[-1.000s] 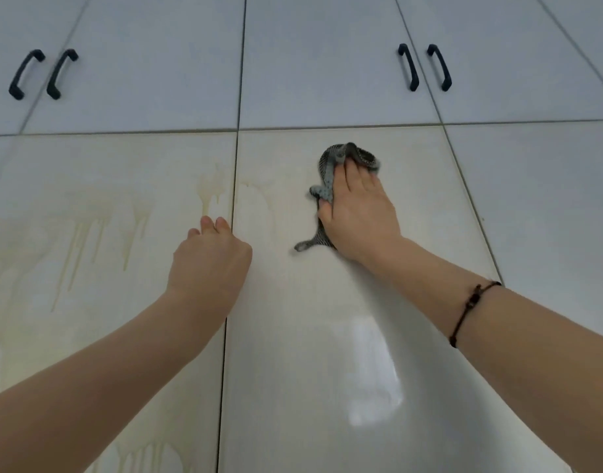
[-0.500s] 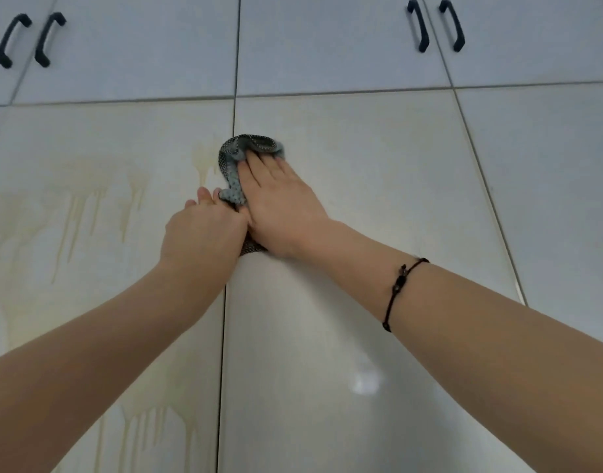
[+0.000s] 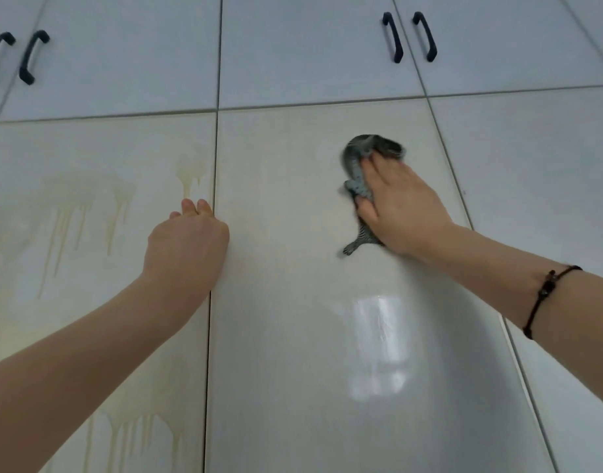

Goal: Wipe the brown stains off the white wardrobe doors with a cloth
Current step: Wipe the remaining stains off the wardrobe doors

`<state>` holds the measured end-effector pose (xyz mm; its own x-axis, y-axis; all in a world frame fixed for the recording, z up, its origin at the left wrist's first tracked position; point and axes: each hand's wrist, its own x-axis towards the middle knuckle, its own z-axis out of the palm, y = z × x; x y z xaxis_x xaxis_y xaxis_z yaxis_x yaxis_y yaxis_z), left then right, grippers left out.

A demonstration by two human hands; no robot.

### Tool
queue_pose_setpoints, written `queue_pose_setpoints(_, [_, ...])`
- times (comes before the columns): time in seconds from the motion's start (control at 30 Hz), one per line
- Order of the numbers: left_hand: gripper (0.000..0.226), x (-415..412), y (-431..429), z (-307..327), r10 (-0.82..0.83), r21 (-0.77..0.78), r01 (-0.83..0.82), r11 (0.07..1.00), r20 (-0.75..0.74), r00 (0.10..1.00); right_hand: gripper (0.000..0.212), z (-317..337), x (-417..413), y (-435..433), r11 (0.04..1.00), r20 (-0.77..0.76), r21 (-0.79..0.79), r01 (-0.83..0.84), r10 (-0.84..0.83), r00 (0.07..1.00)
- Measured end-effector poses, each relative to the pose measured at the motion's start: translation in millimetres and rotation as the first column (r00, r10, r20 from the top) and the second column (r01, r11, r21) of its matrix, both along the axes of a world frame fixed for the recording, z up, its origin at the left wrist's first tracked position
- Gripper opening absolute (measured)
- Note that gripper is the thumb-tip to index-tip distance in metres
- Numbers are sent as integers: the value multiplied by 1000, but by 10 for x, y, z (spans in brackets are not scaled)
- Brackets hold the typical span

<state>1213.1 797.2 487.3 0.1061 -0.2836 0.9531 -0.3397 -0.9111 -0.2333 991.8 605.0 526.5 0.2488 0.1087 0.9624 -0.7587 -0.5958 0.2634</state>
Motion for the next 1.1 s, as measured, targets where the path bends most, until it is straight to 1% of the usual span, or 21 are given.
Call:
queue_pose_setpoints(0.17, [62, -7, -2, -11, 38, 17, -38, 999, 0, 999, 64, -61, -375, -272, 994, 178, 105, -1, -18, 984])
queue_pose_setpoints(0.23, [61, -8, -6, -14, 31, 1, -31, 1000, 0, 1000, 64, -250, -418, -284, 987, 229, 159, -4, -33, 973])
queue_pose_setpoints(0.3, [62, -18, -12, -20, 29, -4, -29, 1000, -14, 999, 63, -591, -410, -267, 979, 266, 205, -13, -44, 963])
queue_pose_setpoints(0.37, [61, -7, -28, -21, 24, -22, -25, 999, -36, 999, 62, -1002, -378, -255, 976, 276, 219, -12, -50, 960])
queue_pose_setpoints(0.47, [61, -8, -74, -22, -17, -64, 13, 998, -64, 998, 67, -1497, -353, -214, 973, 270, 229, -16, -47, 962])
queue_pose_setpoints(0.53, [62, -17, -107, -25, -41, -85, 32, 996, -101, 994, 69, -1702, -349, -206, 971, 247, 239, 0, -61, 967])
queue_pose_setpoints(0.6, [62, -23, -128, -24, -38, -95, 25, 995, -132, 991, 71, -1772, -346, -181, 968, 210, 250, 33, -88, 974])
queue_pose_setpoints(0.7, [60, -32, -158, 3, -49, -102, 33, 994, -152, 987, 76, -1531, -341, -160, 965, 191, 255, 63, -114, 975])
queue_pose_setpoints(0.77, [60, -18, -158, 19, -43, -105, 29, 994, -138, 990, 75, -1194, -303, -170, 970, 221, 234, 62, -115, 969])
queue_pose_setpoints(0.87, [62, 25, -167, 18, -43, -97, 32, 995, -122, 992, 67, -537, -234, -207, 976, 276, 209, 60, -117, 954])
queue_pose_setpoints(0.97, [63, 70, -162, 18, -38, -82, 31, 996, -89, 995, 71, 126, -97, -163, 970, 346, 242, 14, -99, 933])
queue_pose_setpoints(1.1, [59, 58, -132, 3, -33, -71, 29, 997, -46, 998, 71, 695, 231, 28, 970, 388, 235, -61, -36, 921])
